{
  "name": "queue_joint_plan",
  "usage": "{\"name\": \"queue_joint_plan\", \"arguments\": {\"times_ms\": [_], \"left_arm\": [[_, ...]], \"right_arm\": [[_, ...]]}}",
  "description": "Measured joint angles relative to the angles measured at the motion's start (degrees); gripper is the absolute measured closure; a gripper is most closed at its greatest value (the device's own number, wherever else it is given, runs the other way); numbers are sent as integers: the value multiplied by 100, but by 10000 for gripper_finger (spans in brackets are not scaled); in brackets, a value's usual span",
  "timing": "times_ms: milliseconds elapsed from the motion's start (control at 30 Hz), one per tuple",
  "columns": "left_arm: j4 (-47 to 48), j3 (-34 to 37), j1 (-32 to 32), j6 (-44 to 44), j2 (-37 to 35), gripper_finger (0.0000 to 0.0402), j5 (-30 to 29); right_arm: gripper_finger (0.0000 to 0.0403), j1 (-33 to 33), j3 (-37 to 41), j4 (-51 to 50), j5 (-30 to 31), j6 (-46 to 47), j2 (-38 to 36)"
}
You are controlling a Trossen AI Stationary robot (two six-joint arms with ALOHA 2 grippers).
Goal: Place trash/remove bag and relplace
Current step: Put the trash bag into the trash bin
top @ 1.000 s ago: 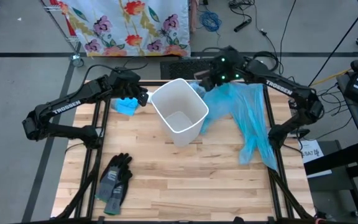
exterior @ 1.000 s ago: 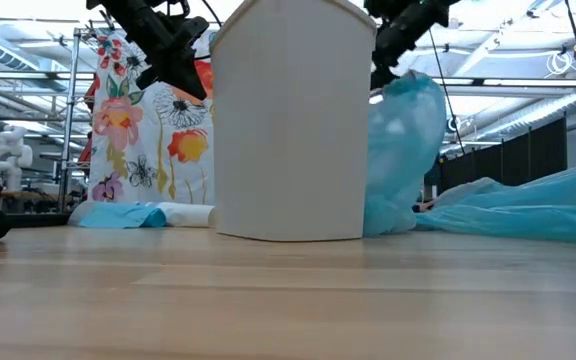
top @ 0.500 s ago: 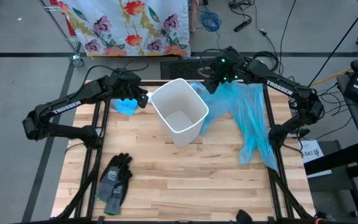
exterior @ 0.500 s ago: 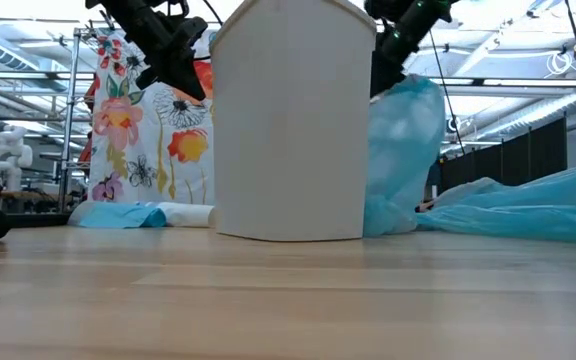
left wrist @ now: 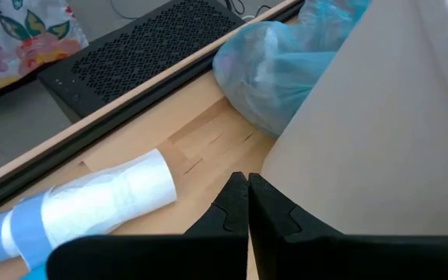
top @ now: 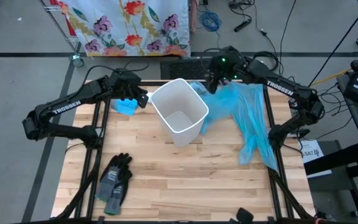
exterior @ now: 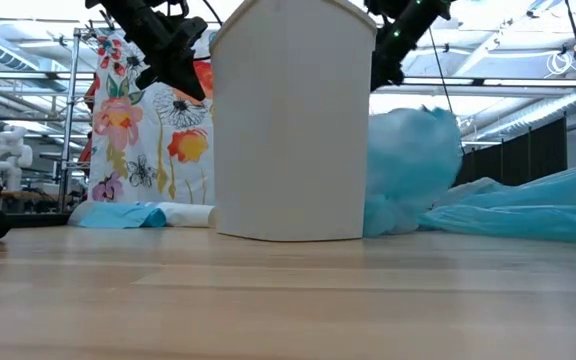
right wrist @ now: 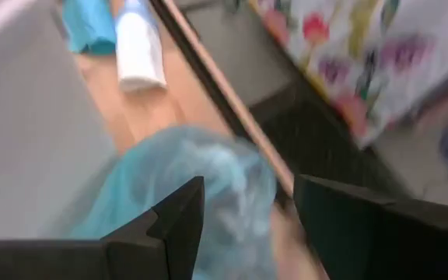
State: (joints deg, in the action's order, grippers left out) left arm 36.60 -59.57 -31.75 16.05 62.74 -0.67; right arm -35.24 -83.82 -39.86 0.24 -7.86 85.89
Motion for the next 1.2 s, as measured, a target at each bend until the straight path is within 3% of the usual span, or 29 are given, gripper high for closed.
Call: {"name": "queue_joint_plan", "arguments": {"times_ms": [133,333,500,600,933,1200], "left_arm": [[2,0,0,0,0,401,-1],[0,0,0,-31,0,401,0],[0,-1,0,-33,0,401,-1],[0,-2,1,-44,0,401,0],[9,-2,0,-46,0,401,-1],[192,0,1,-44,0,401,0]], "right_arm": [[211,-97,-107,-699,143,802,-4],[211,-334,-378,-2140,1368,2171,-55],[211,-609,-402,-3743,1286,3157,-51],[211,-725,-235,-4173,1209,3420,-38],[211,-1472,1334,-3791,974,3608,-31],[211,-2001,2210,-2578,741,3556,-249]]}}
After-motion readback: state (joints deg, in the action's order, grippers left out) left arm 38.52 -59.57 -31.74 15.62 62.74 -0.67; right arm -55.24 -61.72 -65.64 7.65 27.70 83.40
